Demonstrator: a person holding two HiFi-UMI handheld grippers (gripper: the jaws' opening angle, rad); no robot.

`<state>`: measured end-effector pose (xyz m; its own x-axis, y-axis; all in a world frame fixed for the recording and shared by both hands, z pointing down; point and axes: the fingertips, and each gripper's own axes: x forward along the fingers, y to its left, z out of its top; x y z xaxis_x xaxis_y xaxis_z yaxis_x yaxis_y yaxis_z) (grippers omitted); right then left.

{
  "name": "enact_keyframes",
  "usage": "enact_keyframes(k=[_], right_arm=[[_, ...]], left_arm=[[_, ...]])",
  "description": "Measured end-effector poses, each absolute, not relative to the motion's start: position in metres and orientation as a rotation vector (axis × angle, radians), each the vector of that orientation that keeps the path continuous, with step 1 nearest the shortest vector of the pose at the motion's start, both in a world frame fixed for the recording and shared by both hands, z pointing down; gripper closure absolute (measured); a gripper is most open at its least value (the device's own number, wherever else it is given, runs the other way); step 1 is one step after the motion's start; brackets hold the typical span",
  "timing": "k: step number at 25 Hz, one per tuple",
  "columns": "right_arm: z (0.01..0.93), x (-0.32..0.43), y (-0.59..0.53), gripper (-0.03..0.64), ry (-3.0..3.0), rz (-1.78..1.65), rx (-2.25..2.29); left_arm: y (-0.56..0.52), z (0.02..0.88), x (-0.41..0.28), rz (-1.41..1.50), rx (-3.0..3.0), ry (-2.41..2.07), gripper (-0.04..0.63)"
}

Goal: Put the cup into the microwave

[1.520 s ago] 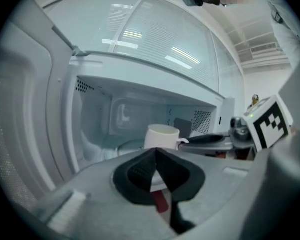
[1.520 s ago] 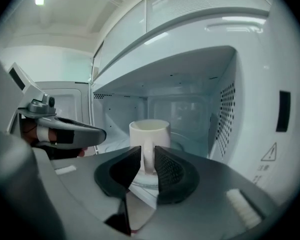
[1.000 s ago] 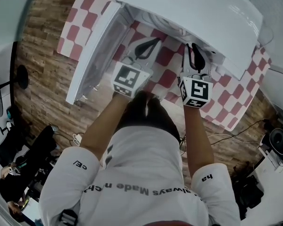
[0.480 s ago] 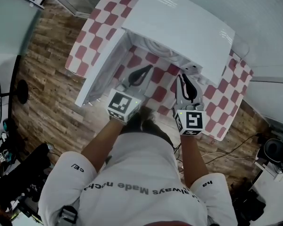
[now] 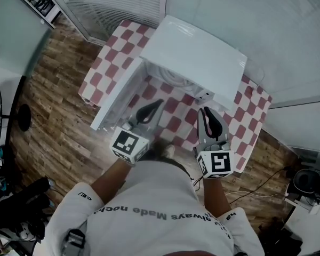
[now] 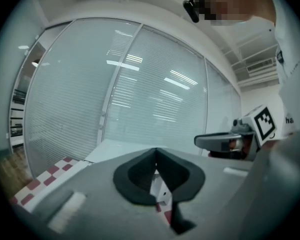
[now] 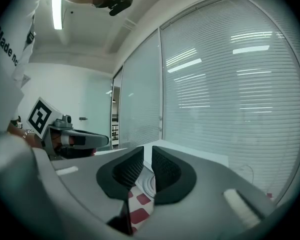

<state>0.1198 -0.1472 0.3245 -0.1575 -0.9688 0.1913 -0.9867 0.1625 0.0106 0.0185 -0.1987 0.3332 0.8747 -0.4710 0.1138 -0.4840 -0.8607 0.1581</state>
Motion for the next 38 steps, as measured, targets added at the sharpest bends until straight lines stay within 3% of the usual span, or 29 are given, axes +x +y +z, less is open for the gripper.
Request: enact_keyframes(k=[17,38], right_arm=[[0.244,0.101,-0.108,0.568,-2.373,0.069,1.872],[0.241,0.102,-0.106,0.569,-2.373,0.066,1.869]], left_arm=[[-0.156,0.269,0.021,0.074,2.969,-0.638,0.591],[-0.149,0.259,0.03,0.022,2.968,-0.593,0.591]])
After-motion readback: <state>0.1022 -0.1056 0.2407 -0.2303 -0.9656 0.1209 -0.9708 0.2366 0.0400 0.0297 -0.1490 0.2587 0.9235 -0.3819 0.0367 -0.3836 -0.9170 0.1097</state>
